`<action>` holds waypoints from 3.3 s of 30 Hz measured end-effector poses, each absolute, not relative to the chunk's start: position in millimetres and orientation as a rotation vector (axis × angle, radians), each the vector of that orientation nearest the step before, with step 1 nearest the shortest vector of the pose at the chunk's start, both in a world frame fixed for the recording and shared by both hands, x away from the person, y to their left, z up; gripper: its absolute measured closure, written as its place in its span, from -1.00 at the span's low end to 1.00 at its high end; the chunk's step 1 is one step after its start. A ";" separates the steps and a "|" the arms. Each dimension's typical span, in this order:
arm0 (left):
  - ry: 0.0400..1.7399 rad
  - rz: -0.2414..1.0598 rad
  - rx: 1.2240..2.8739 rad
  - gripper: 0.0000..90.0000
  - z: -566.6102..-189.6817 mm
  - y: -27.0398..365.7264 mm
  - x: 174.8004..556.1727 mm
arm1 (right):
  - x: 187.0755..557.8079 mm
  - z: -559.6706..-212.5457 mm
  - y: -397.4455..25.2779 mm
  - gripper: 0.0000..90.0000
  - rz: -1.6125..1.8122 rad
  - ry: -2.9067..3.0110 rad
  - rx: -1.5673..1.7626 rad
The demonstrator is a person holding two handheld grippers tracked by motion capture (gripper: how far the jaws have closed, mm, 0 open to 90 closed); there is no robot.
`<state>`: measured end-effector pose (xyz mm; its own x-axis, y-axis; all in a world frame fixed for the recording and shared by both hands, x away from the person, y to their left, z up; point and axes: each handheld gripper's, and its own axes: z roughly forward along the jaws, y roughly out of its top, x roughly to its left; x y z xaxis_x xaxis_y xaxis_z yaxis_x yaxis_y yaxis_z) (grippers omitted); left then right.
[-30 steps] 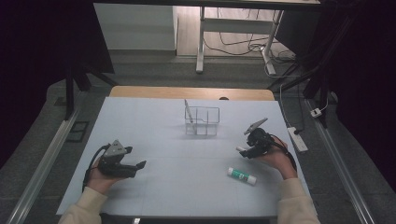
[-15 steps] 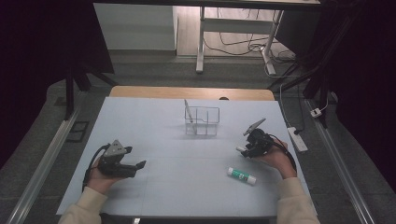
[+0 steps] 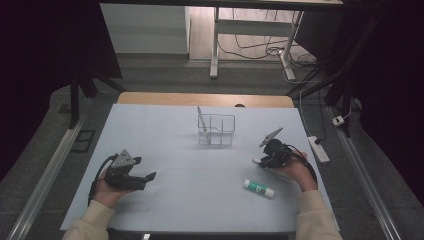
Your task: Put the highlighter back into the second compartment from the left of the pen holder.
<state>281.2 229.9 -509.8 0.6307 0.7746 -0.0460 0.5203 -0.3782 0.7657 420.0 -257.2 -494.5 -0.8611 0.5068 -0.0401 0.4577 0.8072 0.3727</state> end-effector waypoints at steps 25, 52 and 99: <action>1.018 0.417 2.061 -0.58 -509.4 232.3 280.9 | 413.4 -467.1 -272.0 0.75 0.753 2.661 0.785; 1.021 0.416 2.057 -0.58 -509.2 233.4 281.1 | 400.7 -436.2 -275.6 0.74 1.007 2.507 0.782; 1.019 0.417 2.061 -0.57 -509.5 230.5 281.4 | 399.1 -414.5 -258.4 0.74 1.370 2.217 0.839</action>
